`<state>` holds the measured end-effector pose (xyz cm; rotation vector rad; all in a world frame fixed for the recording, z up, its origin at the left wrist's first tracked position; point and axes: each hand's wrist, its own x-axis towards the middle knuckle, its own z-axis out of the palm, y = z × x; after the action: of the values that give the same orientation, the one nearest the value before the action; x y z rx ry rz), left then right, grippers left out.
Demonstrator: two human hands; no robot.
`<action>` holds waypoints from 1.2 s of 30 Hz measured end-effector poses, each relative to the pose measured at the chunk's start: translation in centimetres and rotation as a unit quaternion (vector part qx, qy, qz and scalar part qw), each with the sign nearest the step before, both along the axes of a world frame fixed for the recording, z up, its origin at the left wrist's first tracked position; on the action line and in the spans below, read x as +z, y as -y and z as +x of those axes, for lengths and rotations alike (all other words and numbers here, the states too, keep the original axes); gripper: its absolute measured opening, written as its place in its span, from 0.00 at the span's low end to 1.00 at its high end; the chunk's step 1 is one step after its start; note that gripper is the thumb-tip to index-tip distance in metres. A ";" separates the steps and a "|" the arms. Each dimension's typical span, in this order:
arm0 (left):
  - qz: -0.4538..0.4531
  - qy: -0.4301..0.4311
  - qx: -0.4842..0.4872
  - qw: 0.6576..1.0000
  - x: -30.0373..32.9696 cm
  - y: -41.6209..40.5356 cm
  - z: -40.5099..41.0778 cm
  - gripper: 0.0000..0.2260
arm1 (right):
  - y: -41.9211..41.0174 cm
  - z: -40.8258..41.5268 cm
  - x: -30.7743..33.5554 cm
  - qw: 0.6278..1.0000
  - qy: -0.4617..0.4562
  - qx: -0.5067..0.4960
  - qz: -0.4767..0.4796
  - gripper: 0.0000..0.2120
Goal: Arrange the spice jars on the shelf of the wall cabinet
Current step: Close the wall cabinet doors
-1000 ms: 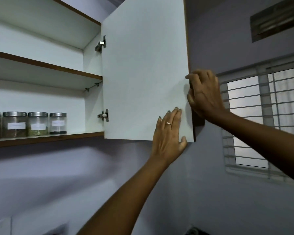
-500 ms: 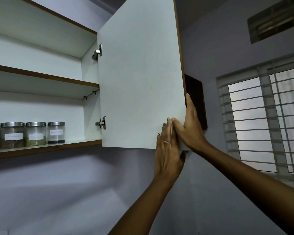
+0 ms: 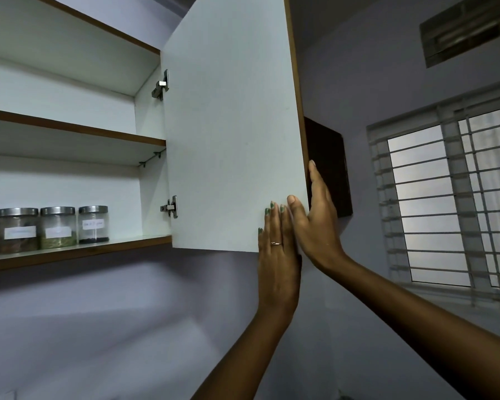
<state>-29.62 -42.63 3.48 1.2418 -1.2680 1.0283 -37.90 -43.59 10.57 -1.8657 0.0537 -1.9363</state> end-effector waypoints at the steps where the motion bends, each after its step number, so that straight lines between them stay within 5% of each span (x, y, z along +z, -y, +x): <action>1: 0.018 -0.003 0.008 1.000 0.0 -0.3 0.1 0.38 | -0.2 0.1 -0.1 1.000 -0.006 0.000 0.004 0.30; 4: 0.005 0.015 0.026 1.000 0.1 -1.7 0.1 0.43 | -2.0 0.2 -0.2 1.000 -0.001 0.002 -0.008 0.30; 10: 0.001 0.032 -0.008 0.999 0.4 -5.9 -0.6 0.31 | -4.3 0.7 -0.3 1.000 0.010 0.011 -0.014 0.29; 14: -0.002 0.045 0.025 0.999 0.7 -8.2 -0.5 0.38 | -6.5 1.1 -0.2 0.999 0.022 0.015 -0.023 0.29; 18: 0.028 -0.007 -0.004 1.000 0.3 -10.6 0.3 0.29 | -9.3 1.5 -0.3 0.999 0.028 0.004 -0.039 0.30; 23: 0.071 -0.121 -0.063 0.988 -0.2 -14.8 2.3 0.41 | -13.8 2.9 -0.3 0.998 0.025 -0.001 -0.057 0.30; 28: 0.053 -0.192 -0.071 0.977 -1.2 -18.8 4.5 0.14 | -18.5 4.3 -0.4 0.997 -0.012 0.009 -0.080 0.32; 36: -0.018 -0.186 -0.008 0.982 -1.6 -24.1 5.8 0.24 | -23.0 7.2 -0.5 0.993 -0.053 0.011 -0.108 0.37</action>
<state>-23.81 -18.51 1.90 1.3209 -0.9636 0.7606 -30.69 -20.57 10.06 -2.0968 -0.1479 -1.8913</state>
